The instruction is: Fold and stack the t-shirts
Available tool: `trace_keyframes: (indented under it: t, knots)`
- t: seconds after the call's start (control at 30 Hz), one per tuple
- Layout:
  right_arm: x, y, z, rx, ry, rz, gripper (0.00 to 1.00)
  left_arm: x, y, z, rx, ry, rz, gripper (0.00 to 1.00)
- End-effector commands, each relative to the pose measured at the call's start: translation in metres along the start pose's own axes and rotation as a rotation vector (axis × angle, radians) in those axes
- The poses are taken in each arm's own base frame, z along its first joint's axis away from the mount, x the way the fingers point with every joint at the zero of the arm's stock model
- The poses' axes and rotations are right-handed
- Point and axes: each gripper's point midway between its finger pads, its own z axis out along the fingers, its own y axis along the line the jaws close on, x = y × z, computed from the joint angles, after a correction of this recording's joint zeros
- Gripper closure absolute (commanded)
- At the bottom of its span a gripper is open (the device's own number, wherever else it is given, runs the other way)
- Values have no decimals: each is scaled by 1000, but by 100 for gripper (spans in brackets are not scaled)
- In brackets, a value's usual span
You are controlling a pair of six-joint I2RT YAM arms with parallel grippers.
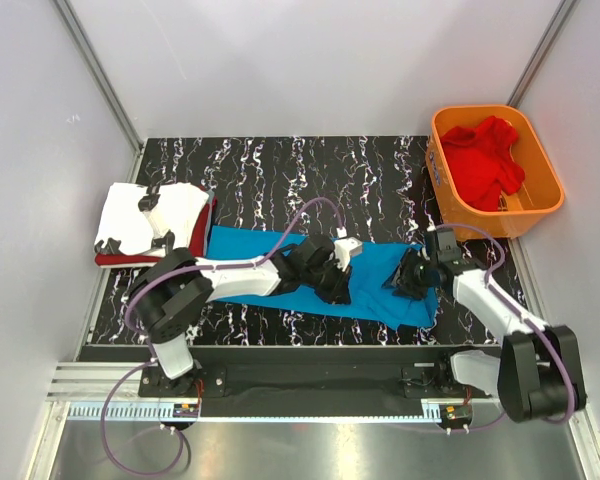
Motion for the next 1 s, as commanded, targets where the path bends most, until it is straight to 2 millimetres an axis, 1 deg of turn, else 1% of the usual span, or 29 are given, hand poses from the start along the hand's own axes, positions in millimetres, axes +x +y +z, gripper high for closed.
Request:
trace_keyframes:
  t: [0.0,0.07,0.13,0.17,0.23,0.27,0.3,0.33,0.37,0.4,0.43,0.47,0.5,0.53,0.57,0.6,0.63,0.67,0.7,0.73,0.77,0.83,0.87,0.93,0.97]
  knots:
    - [25,12,-18,-88,61,16,55,-23,-17,-15,39,-97,45,87]
    - [28,12,-26,-92,50,24,55,-23,-20,-19,41,-105,42,87]
    - [36,8,-34,-77,70,31,56,-26,-18,-21,28,-117,39,86]
    - [38,6,-35,-65,74,34,56,-31,-15,-21,3,-132,30,85]
    - [43,3,-39,-57,78,42,55,-33,-10,-23,-34,-133,21,83]
    - [41,0,-39,-41,62,59,55,-45,-3,-26,-92,-163,14,80]
    - [39,-2,-40,-31,46,63,54,-48,2,-28,-128,-169,5,79]
    - [36,-3,-43,-18,20,66,52,-45,9,-31,-175,-151,-14,79]
    - [29,-10,-44,26,-24,89,52,-54,24,-37,-258,-183,-48,78]
    - [27,-12,-47,49,-40,101,51,-50,34,-43,-311,-173,-76,76]
    - [24,-15,-51,68,-61,114,51,-54,40,-53,-347,-195,-97,75]
    - [19,-22,-53,114,-96,150,50,-59,58,-64,-424,-231,-140,74]
    - [20,-25,-55,138,-103,170,50,-52,66,-73,-460,-229,-160,69]
    - [19,-28,-58,154,-123,212,50,-59,71,-89,-485,-273,-183,65]
    - [16,-34,-60,184,-154,227,49,-61,79,-102,-532,-308,-194,60]
    - [18,-37,-61,194,-156,235,48,-52,86,-109,-568,-304,-210,54]
    - [17,-37,-63,190,-176,256,41,-59,88,-127,-586,-355,-232,46]
    - [16,-40,-64,198,-193,262,34,-59,93,-136,-620,-381,-242,41]
    - [17,-41,-63,197,-193,269,31,-57,95,-143,-634,-392,-251,37]
    - [13,-44,-64,212,-220,267,30,-53,98,-149,-650,-406,-272,31]
    - [13,-46,-64,221,-223,266,30,-56,97,-160,-660,-443,-277,30]
    - [15,-52,-58,248,-211,268,30,-53,98,-169,-667,-466,-293,29]
    - [15,-54,-56,257,-205,269,30,-56,95,-177,-666,-493,-295,29]
    - [19,-58,-48,275,-179,281,30,-54,96,-183,-674,-504,-303,28]
    - [20,-59,-44,272,-179,284,30,-55,95,-190,-682,-517,-308,28]
